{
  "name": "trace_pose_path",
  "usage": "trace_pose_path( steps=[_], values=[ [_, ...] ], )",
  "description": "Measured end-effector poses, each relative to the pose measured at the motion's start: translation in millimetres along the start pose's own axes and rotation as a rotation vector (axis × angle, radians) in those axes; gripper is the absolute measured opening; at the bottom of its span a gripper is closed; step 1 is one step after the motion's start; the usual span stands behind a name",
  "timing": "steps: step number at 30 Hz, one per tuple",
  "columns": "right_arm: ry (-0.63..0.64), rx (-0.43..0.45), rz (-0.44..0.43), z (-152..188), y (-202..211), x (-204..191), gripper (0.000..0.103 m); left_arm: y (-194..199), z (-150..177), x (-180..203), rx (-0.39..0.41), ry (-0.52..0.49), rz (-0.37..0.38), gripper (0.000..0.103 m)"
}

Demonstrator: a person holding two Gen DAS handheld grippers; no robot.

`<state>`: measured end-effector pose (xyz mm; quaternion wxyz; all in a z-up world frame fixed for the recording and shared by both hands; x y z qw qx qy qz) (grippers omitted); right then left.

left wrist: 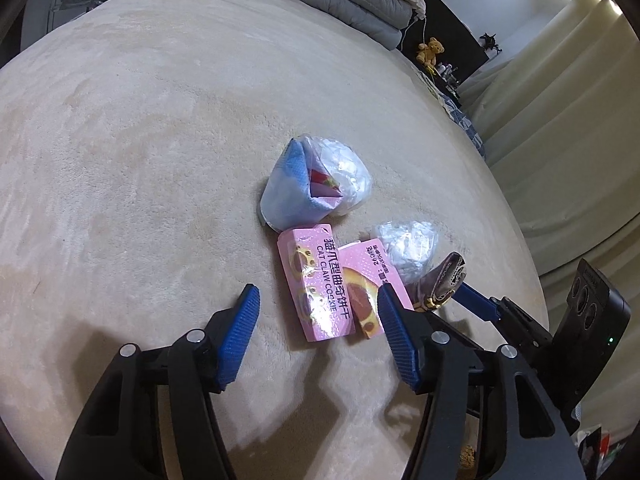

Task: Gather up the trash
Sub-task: 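Move both tools back over the bed toward the pink box and brown bag, then grasp the pink cookie box with the left tool while the right tool grasps the brown snack bag, then carry the pink box and brown bag down over the black bin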

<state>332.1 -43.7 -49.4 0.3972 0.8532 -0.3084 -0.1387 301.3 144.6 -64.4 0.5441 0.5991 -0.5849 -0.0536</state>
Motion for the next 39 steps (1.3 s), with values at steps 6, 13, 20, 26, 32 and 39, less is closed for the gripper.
trace_pose_path(
  steps=[6, 13, 20, 26, 32, 39],
  values=[
    [0.003, -0.007, -0.005, -2, -9, 1, 0.067, -11, -3, 1, -0.019, -0.008, -0.014, 0.037],
    [0.016, -0.014, -0.015, -2, -11, -2, 0.060, -12, -6, 8, -0.004, -0.021, -0.007, 0.030],
    [-0.006, 0.000, -0.014, 0, -1, 0, 0.060, 1, 1, 13, 0.019, -0.036, 0.013, 0.029],
    [-0.027, 0.026, -0.008, 7, 18, 1, 0.060, 19, 6, 8, 0.058, -0.012, 0.033, 0.029],
    [-0.064, 0.050, 0.001, 15, 40, 4, 0.060, 39, 19, 4, 0.088, -0.002, 0.049, 0.029],
    [-0.102, 0.080, -0.007, 27, 64, 2, 0.060, 60, 39, 4, 0.119, 0.001, 0.058, 0.029]
  ],
)
Point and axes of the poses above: each gripper's, at about its wrist camera, not at the fingertips, and y roughly against the way its jaws point, x to its right, z to its underside, the point moved 1 cm from there along -y, roughly the way its jaws point, and after that the axes turned 6 degrees about y, right-handed, at the moved point
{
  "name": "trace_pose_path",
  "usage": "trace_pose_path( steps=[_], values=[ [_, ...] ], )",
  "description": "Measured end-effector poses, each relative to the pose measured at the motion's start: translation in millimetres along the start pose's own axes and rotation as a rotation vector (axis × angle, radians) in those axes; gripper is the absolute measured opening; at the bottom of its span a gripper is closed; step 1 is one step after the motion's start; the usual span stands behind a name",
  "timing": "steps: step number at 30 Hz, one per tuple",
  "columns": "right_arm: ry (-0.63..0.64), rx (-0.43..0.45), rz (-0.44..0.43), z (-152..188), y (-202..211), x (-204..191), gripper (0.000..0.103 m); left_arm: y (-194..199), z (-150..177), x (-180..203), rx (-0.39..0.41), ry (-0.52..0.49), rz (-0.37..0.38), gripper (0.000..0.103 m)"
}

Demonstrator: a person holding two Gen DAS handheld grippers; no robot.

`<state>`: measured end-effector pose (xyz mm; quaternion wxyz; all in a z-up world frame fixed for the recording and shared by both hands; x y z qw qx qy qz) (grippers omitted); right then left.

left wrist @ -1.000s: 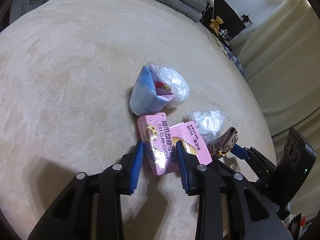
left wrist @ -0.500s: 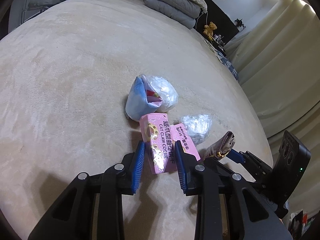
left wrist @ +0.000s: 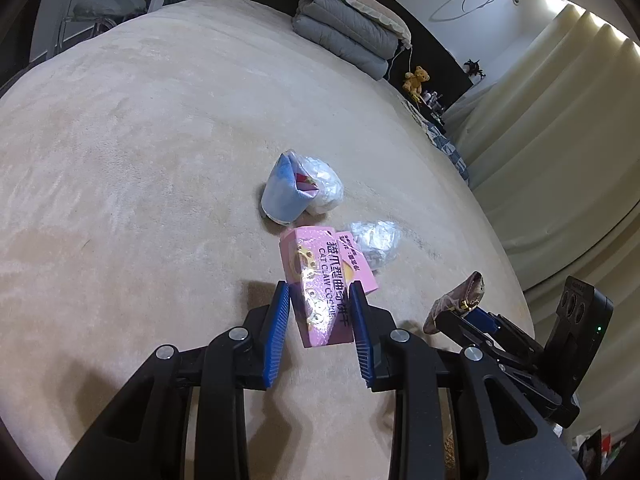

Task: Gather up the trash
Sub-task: 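Carry the pink box and brown bag down over the black bin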

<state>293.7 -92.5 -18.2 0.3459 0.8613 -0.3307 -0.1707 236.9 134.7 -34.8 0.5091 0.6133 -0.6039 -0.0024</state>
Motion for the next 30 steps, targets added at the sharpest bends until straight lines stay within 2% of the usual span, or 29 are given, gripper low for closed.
trace_pose_path(
  steps=[7, 14, 30],
  values=[
    [-0.025, 0.021, -0.002, 14, 23, -4, 0.060, 25, 21, 11, 0.043, -0.028, 0.022, 0.029],
    [-0.060, 0.054, -0.024, 32, 47, -16, 0.060, 45, 51, 22, 0.081, -0.061, 0.076, 0.029],
    [-0.048, 0.067, -0.075, 85, 88, -57, 0.060, 81, 126, 43, 0.117, -0.176, 0.061, 0.028]
  ],
)
Point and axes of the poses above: each gripper's, at about its wrist camera, not at the fingertips, and y roughly against the way its jaws point, x to its right, z to its underside, the point moved 1 cm from there along -y, roughly the way its jaws point, and after that the axes turned 6 degrees about y, right-handed, at the moved point
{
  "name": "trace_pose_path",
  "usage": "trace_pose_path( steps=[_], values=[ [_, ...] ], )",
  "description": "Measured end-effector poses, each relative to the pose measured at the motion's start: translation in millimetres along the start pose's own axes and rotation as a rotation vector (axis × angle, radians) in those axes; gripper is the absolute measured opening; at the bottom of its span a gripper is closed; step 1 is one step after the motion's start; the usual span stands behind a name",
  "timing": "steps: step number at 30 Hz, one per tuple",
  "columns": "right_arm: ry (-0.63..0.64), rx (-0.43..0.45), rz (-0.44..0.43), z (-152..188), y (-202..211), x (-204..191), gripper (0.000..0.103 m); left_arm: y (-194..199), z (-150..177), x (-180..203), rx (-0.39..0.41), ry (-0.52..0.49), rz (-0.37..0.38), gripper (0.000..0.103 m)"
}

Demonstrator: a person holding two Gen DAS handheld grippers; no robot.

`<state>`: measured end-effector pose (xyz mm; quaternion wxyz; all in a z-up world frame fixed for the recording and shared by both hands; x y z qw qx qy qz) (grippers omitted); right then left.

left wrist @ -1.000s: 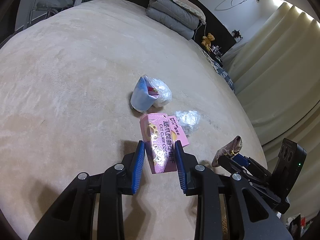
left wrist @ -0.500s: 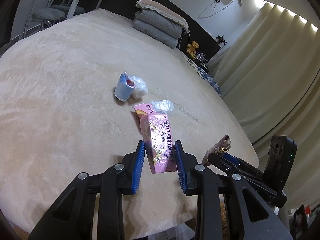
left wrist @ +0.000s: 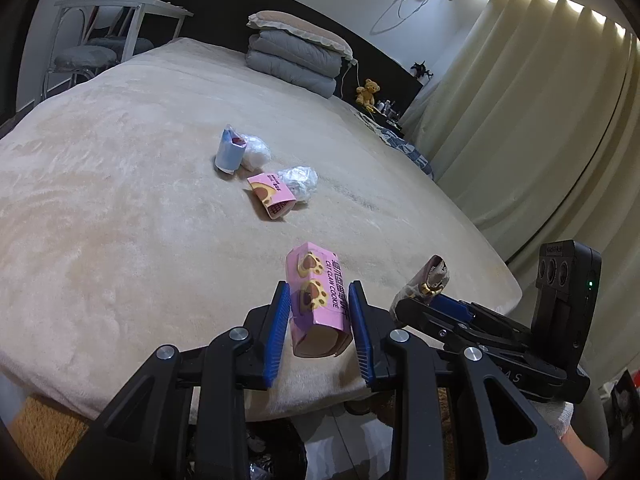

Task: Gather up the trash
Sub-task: 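Carry the pink box and brown bag down over the black bin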

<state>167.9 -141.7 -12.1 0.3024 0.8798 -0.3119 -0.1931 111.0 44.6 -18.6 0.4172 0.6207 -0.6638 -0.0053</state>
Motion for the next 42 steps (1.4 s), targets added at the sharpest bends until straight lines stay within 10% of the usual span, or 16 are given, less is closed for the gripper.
trace_pose_path(
  steps=[42],
  values=[
    [-0.126, -0.156, -0.087, 72, 12, -22, 0.060, 18, 99, 6, -0.190, -0.034, -0.074, 0.028]
  ],
)
Point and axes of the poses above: each gripper's, at about its wrist camera, not at the fingertips, and y roughly against the way its jaws point, x to its right, z to its underside, the point moved 1 cm from there along -y, roughly the way its jaws point, and after that the axes turned 6 degrees about y, right-handed, at the moved point
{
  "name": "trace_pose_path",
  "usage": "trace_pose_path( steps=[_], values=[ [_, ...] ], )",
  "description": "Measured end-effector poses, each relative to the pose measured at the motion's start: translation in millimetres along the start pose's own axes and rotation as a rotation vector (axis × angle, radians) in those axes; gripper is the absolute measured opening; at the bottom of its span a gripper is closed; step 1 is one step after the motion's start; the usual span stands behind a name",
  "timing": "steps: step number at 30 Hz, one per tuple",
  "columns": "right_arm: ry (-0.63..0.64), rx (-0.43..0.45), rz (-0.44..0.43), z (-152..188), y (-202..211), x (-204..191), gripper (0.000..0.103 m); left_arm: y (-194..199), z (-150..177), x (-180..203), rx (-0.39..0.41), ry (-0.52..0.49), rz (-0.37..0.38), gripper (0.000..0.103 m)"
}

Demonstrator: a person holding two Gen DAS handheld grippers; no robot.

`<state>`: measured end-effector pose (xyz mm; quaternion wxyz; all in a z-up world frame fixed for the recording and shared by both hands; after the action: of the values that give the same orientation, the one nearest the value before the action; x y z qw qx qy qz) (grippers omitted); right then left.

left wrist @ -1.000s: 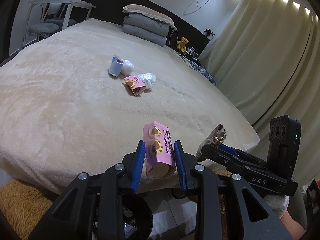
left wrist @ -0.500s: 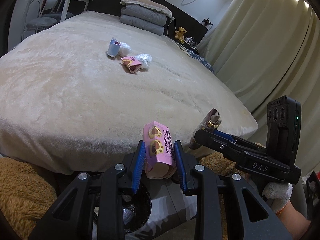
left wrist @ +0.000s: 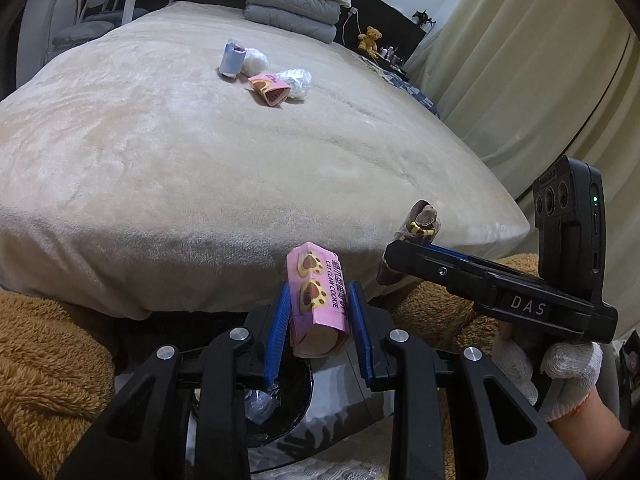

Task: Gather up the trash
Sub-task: 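Carry the pink box and brown bag down over the black bin, then open both tools to drop the pink box and brown bag into the bin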

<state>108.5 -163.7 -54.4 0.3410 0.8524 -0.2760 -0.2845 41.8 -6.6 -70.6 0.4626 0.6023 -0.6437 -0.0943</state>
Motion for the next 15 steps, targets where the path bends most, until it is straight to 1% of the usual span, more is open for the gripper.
trace_pose_path(
  steps=[2, 6, 10, 12, 15],
  values=[
    [-0.017, -0.020, -0.008, 2, -4, 2, 0.060, -4, 2, -2, -0.019, -0.001, -0.019, 0.028],
    [-0.077, -0.089, -0.023, 8, -17, 9, 0.060, -13, 7, -5, -0.071, -0.001, -0.053, 0.028],
    [-0.101, -0.144, -0.011, 15, -27, 13, 0.060, -26, 12, -11, -0.137, 0.014, -0.093, 0.028],
    [-0.117, -0.170, -0.015, 19, -32, 15, 0.060, -32, 14, -13, -0.163, 0.022, -0.103, 0.028],
    [-0.142, -0.217, -0.009, 24, -40, 19, 0.060, -35, 16, -14, -0.180, 0.024, -0.111, 0.028]
  ],
)
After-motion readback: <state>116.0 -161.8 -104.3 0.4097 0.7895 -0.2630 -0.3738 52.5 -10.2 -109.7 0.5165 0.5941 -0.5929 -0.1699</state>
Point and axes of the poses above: each gripper's, at about its wrist camera, not at the fingertips, and y roughly against the way its jaws point, x to its right, z to its underside, the point moved 1 cm from there along -y, roughly the way its jaws point, and after that the axes turned 6 degrees about y, right-handed, at the moved point
